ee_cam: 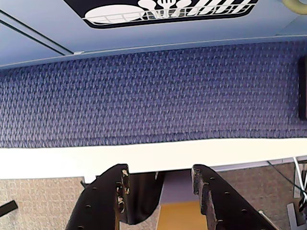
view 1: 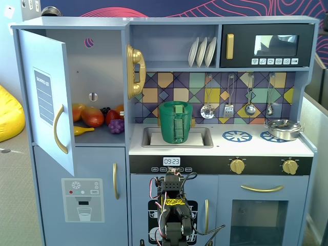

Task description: Close the left cabinet door

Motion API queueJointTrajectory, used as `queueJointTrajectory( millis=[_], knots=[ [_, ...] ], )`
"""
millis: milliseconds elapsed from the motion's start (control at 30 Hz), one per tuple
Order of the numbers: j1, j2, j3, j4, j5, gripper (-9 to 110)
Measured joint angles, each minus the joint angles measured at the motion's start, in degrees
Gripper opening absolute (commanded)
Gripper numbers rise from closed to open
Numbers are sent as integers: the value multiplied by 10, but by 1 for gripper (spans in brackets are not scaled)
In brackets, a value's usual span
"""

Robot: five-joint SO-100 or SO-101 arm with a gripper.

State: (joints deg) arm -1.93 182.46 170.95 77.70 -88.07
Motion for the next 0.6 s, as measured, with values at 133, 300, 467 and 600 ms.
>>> queueJointTrajectory(
  millis=[133,300,467,600],
  knots=[
    [0,0,0,0,2,0],
    [0,0,0,0,2,0],
    [-1,0,0,0,-1,0],
    [-78,0,-8,0,-3,0]
  ],
)
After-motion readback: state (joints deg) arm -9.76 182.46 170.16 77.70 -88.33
